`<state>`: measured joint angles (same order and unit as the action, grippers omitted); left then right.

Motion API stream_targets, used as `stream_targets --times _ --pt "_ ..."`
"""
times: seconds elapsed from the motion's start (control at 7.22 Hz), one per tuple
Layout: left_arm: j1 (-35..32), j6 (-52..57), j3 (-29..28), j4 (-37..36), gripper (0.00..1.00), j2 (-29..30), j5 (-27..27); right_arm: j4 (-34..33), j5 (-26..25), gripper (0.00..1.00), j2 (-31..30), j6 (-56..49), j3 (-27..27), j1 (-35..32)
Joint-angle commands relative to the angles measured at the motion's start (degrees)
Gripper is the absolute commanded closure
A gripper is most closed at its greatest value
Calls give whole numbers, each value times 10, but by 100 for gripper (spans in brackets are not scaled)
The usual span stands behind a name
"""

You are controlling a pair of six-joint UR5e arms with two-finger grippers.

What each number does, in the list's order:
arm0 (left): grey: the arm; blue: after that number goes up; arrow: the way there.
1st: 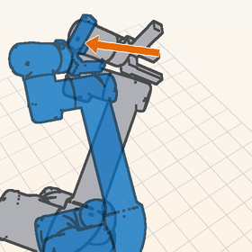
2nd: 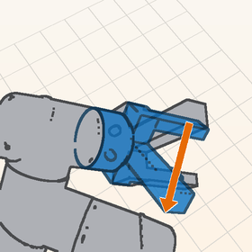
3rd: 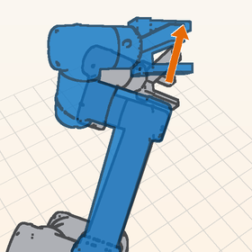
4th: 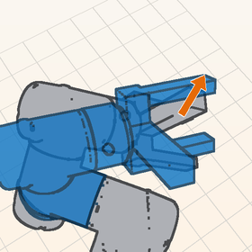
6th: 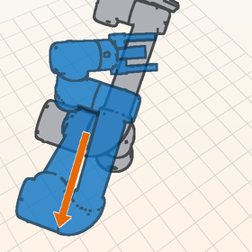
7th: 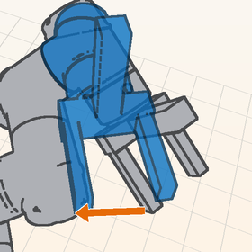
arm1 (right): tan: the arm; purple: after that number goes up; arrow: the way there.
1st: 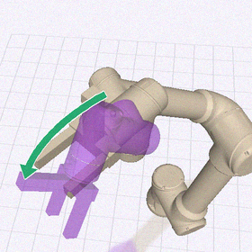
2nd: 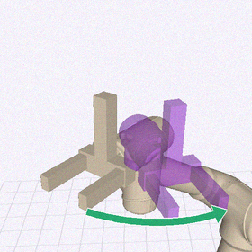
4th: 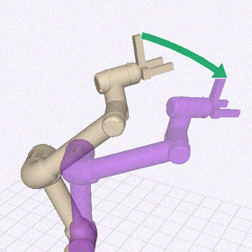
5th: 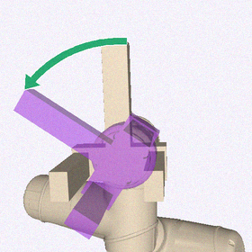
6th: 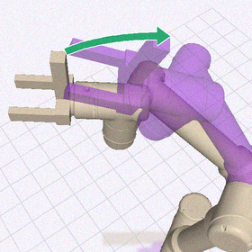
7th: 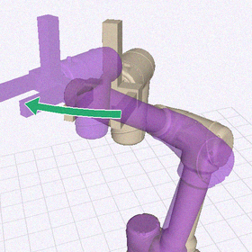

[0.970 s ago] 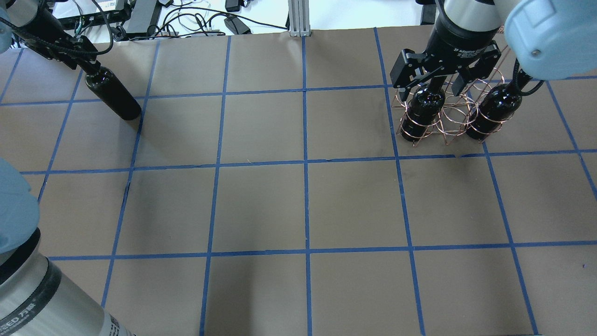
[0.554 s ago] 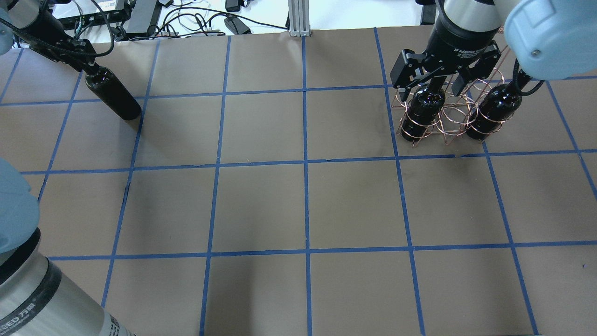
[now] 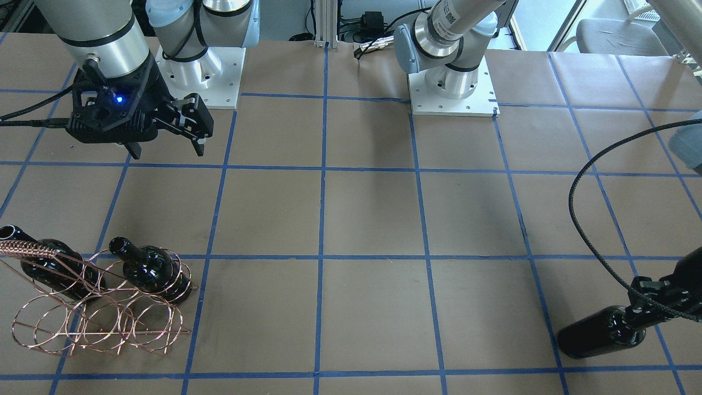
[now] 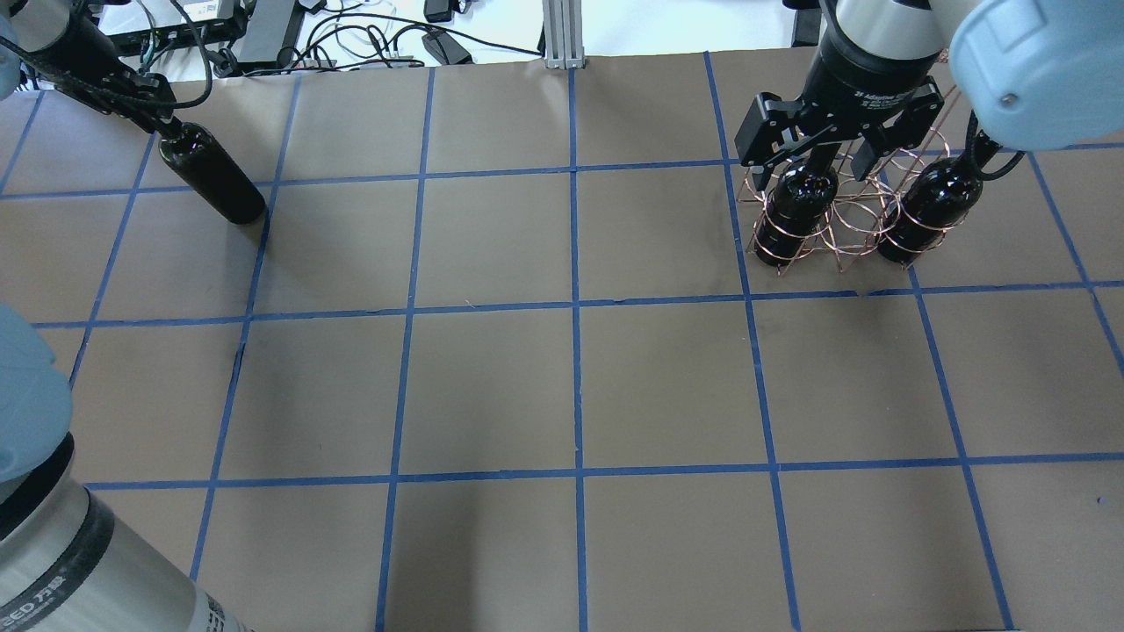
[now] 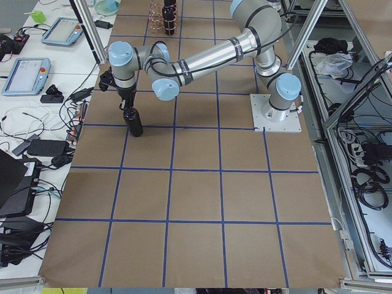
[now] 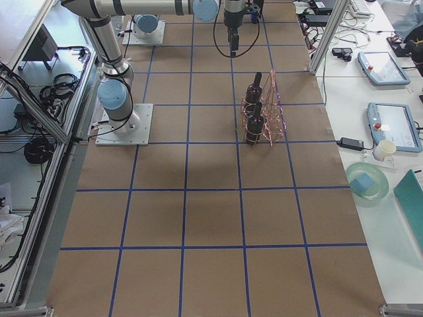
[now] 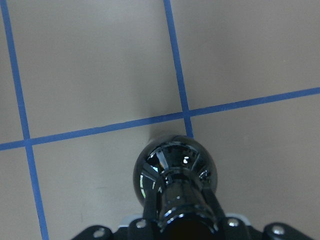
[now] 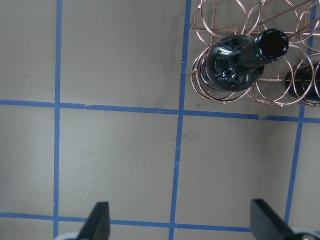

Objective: Place wine into wine basket
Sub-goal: 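Lift the dark wine bottle upright with the left gripper, then carry the bottle toward the table center and set it upright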

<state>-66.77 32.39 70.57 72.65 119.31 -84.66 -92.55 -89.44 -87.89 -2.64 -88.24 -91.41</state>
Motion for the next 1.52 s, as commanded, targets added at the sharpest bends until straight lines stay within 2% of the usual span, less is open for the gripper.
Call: stream_targets --times 0.0,0.28,0.69,1.39 --pt "-28 -61 2 4 100 -21 -1 0 0 0 0 0 0 0" --pt "-97 -169 19 0 100 -50 -7 0 0 0 0 0 0 0" --pt "-199 -301 80 -26 100 -94 -41 1 0 0 0 0 0 -1" --pt "-344 -433 203 -57 100 -164 -38 1 -1 0 0 0 -1 0"
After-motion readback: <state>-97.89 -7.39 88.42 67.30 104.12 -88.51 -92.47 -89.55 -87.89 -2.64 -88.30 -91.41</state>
